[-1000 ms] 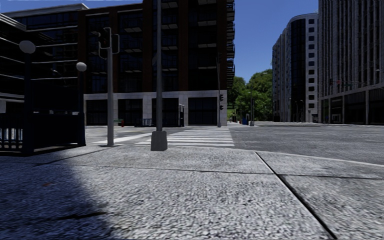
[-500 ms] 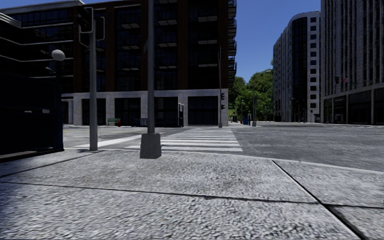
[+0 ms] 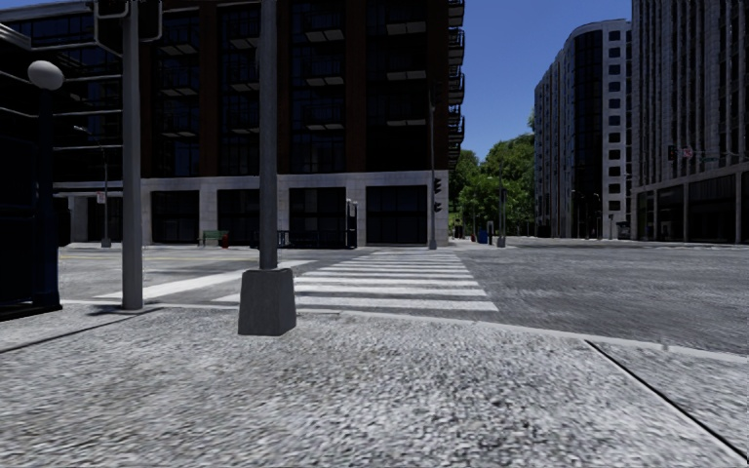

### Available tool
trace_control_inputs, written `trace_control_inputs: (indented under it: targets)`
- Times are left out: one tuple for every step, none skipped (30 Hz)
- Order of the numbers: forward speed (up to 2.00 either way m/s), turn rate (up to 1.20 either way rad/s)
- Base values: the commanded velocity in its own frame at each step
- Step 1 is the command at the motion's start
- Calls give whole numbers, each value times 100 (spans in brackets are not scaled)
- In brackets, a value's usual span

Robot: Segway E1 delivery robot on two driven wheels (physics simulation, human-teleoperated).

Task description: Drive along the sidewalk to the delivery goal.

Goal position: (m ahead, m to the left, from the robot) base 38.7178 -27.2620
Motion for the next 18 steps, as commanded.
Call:
trace_control_inputs:
  targets:
    - [200,-11]
    - [200,-20]
    - [200,-26]
    - [200,-28]
    - [200,-15]
    - [200,0]
    - [200,0]
    - [200,0]
    - [200,0]
    - [200,0]
    - [200,0]
    - [200,0]
    - [200,0]
    - [200,0]
    - [200,0]
    - [200,0]
    - [200,-20]
    - [200,-31]
